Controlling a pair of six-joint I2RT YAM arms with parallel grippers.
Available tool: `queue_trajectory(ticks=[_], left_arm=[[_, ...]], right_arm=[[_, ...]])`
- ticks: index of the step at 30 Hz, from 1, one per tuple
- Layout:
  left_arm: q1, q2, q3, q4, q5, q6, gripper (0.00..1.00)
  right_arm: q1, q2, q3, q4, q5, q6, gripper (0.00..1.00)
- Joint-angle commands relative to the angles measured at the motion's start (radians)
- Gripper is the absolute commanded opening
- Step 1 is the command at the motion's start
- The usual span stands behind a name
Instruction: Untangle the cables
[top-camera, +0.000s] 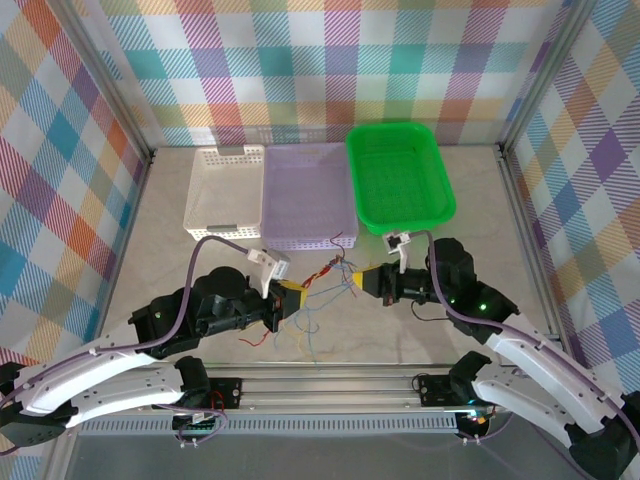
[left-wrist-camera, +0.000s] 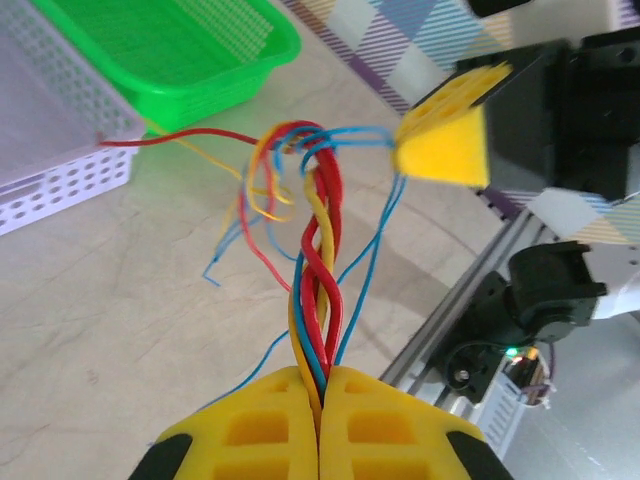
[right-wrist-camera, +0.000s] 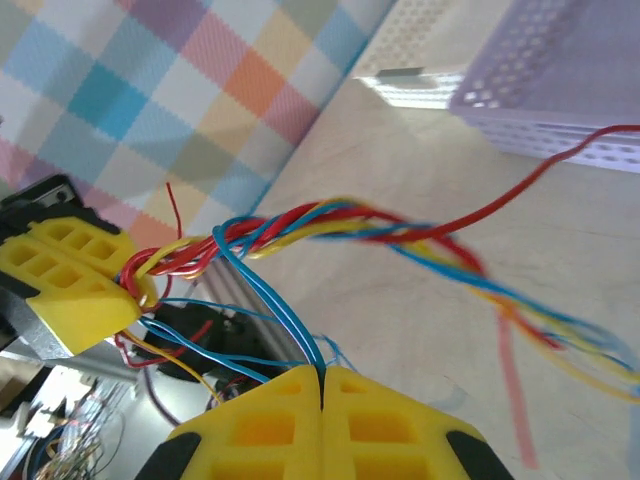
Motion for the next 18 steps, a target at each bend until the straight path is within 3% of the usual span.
queue_trajectory(ticks=[1,4,8,12,15,18], left_arm=[[0.023,-0.031,0.053,-0.112,-0.098,0.027,0.00],[0.030,-0.038,0.072,-0.182,-0.142,0.033,0.00],[0.037,-0.047,0.073,-0.203,-0.142,0.027,0.00],[0.039,-0.049,0.088,-0.252,-0.204,0.022,0.00],[0.042,-0.056,0.114,-0.338,-0.300,0.025,0.00],[0.048,-0.067,0.135,-0.413,-0.394,0.020,0.00]], right_arm=[[-0.055,-0.029,0.038,-0.165,0.094,-0.022,0.00],[-0.097,-0.038,0.050,-0.216,0.124,-0.014,0.00],[-0.121,-0.031,0.048,-0.187,0.064,0.001,0.00],[-0.140,-0.064,0.086,-0.293,0.244,0.000,0.00],[-0.229,-0.084,0.124,-0.386,0.293,0.008,0.00],[-0.327,-0.075,0.152,-0.430,0.249,0.007,0.00]])
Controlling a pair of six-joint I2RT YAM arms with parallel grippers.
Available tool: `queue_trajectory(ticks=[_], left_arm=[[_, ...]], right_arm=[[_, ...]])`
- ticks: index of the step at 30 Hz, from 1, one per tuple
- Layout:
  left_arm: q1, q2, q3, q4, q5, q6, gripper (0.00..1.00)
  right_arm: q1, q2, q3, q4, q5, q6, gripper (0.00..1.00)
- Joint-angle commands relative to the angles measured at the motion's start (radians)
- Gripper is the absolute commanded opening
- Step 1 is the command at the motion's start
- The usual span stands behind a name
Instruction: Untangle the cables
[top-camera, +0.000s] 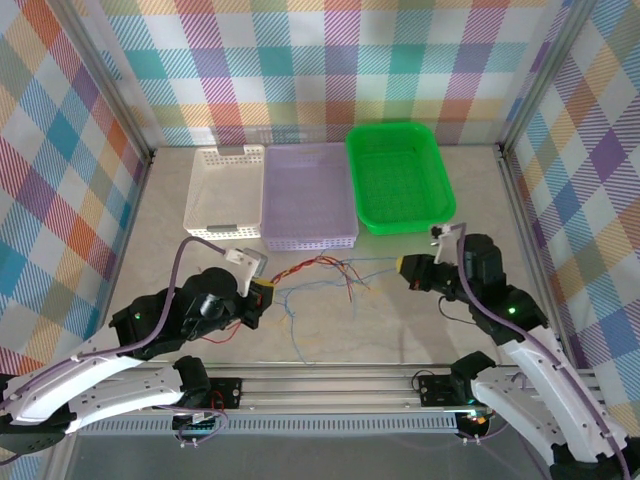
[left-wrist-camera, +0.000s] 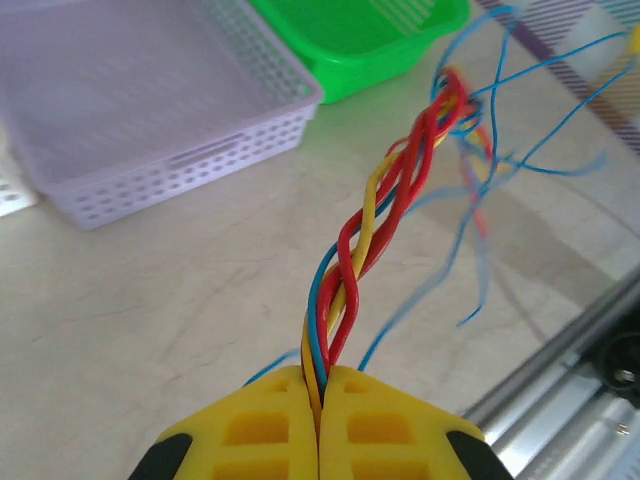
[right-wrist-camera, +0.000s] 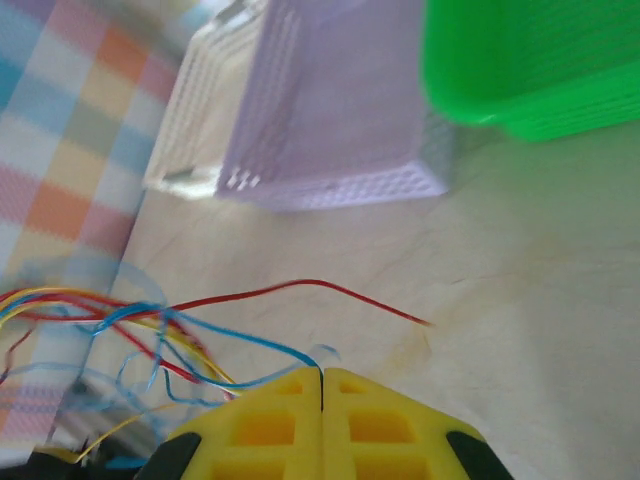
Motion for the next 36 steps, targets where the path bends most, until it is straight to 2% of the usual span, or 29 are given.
queue_trajectory(ticks=[1,3,8,12,15,21,29,31,36], left_arm=[[0.021,-0.028,0.055,-0.139,-0.201,-0.009,0.00],[0.024,-0.042,0.068,-0.185,-0.281,-0.029,0.00],[0.028,-0.082,0.078,-0.246,-0.400,-0.069,0.00],[0.028,-0.110,0.085,-0.308,-0.516,-0.122,0.00],[0.028,-0.145,0.085,-0.330,-0.551,-0.133,0.00],[0.028,-0.154,0.088,-0.357,-0.586,-0.162,0.00],[0.034,-0.083,0.152,-0.527,-0.809,-0.351,0.00],[0.034,-0.077,0.153,-0.515,-0.805,-0.348,0.00],[0.034,-0.069,0.109,-0.373,-0.718,-0.259,0.00]], right_arm=[[-0.088,-0.003,0.053,-0.110,0.041,0.003,0.00],[-0.146,-0.001,0.063,-0.127,0.028,0.011,0.00],[-0.254,0.003,0.090,-0.163,-0.007,0.014,0.00],[-0.314,-0.008,0.130,-0.217,0.034,-0.005,0.00],[-0.353,-0.019,0.155,-0.238,0.032,-0.017,0.00],[-0.379,-0.016,0.215,-0.268,0.031,-0.032,0.00],[-0.388,-0.036,0.312,-0.345,0.141,-0.021,0.00],[-0.388,-0.039,0.327,-0.344,0.126,-0.017,0.00],[-0.388,-0.006,0.382,-0.311,-0.039,-0.011,0.00]])
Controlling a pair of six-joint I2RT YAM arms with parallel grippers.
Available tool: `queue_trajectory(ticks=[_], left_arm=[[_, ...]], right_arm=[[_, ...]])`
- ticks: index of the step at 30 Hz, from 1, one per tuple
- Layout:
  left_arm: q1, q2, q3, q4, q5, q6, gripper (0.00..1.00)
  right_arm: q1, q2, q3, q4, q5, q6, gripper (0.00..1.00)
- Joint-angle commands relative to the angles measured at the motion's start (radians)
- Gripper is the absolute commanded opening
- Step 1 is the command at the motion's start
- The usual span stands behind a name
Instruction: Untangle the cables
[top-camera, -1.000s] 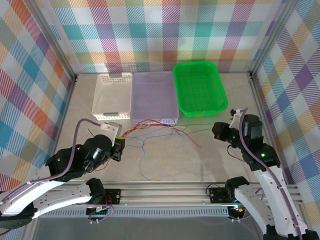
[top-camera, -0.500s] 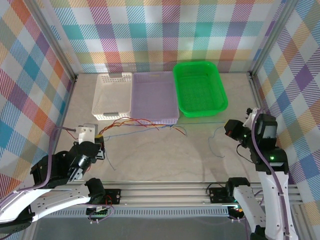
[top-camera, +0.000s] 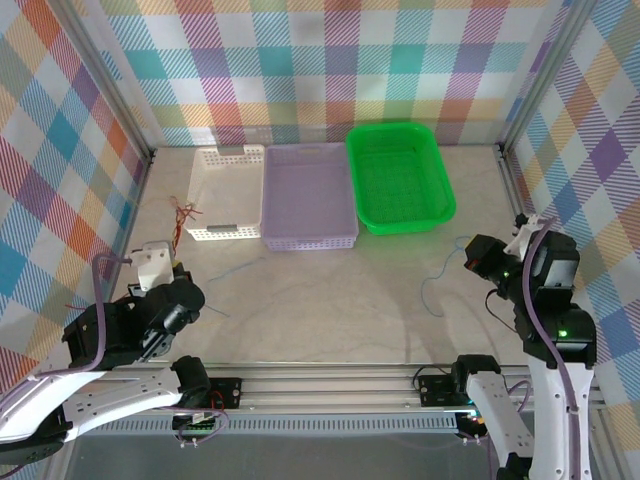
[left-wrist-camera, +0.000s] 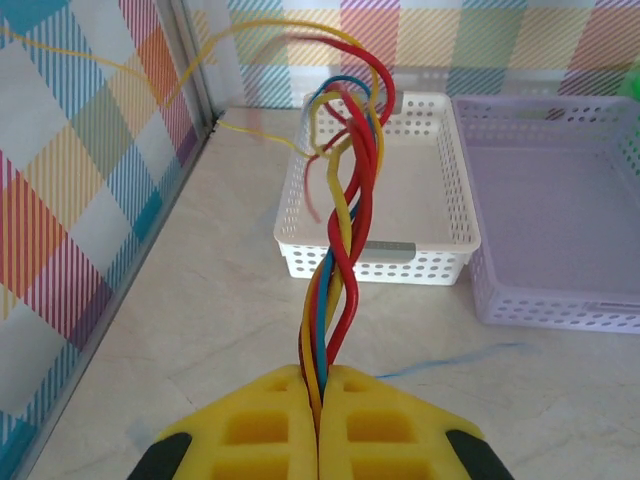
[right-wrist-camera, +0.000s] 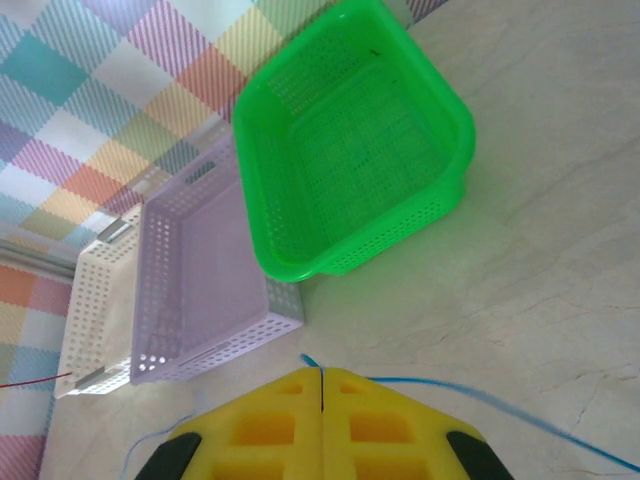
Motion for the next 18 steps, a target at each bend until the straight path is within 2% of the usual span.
queue_trajectory(ticks=[1,10,18], left_arm=[[0.010,0.008,-0.024,0.103,0.034,0.054,0.00],[0.010,0.014,-0.070,0.331,0.254,0.267,0.00],[0.010,0.017,-0.112,0.445,0.449,0.437,0.00]], right_arm=[[-0.008,0.019,0.061,0.019,-0.110,0.008,0.00],[-0.008,0.137,0.201,0.075,-0.221,0.009,0.00],[-0.008,0.295,0.301,0.186,-0.307,0.021,0.00]])
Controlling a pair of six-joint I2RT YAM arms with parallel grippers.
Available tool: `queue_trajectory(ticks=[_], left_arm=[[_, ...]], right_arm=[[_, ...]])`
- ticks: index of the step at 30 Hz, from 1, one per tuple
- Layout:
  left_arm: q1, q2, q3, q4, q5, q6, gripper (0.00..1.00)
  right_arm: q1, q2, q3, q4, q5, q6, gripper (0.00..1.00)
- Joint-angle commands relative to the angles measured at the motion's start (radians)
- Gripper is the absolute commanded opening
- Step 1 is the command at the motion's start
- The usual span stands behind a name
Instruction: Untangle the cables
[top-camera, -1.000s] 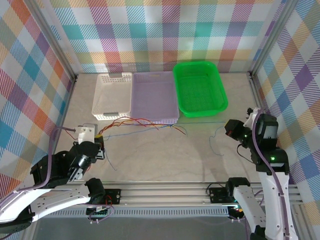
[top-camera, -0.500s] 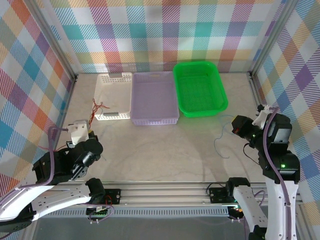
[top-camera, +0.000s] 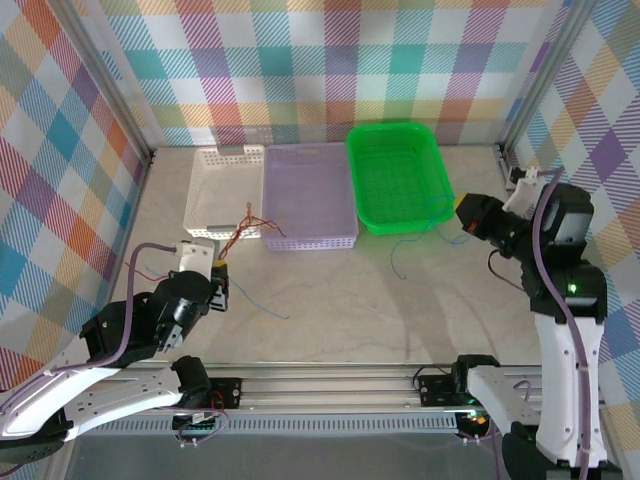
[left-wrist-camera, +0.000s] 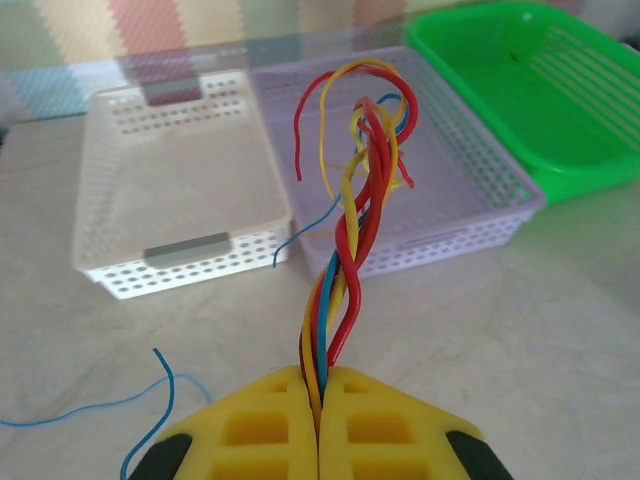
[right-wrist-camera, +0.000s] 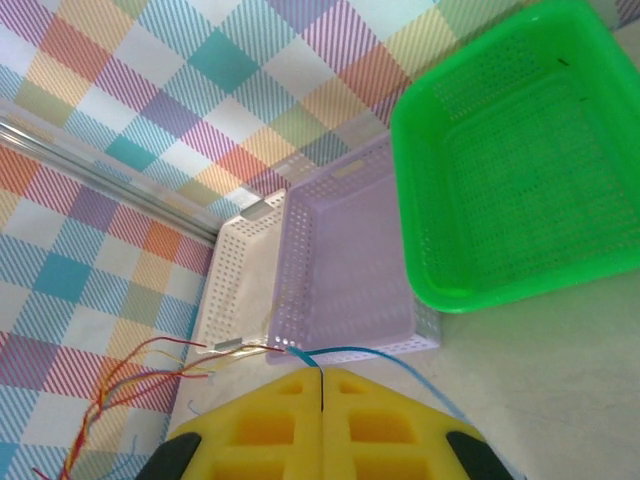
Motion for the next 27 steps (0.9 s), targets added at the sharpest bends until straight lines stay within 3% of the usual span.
queue_trajectory(ticks=[1,9,27], left_arm=[[0.009,-0.001,-0.039,0.097,0.115,0.101,0.00],[0.009,-0.076,-0.112,0.142,0.122,0.100,0.00],[0.010,-0.078,-0.128,0.138,0.120,0.108,0.00]], right_arm=[[-0.008,0.061,0.074,0.093,-0.073,0.016,0.00],[-0.008,0.285,0.248,0.113,-0.114,0.006,0.00],[0.036,0.619,0.372,0.204,0.058,-0.079,0.00]])
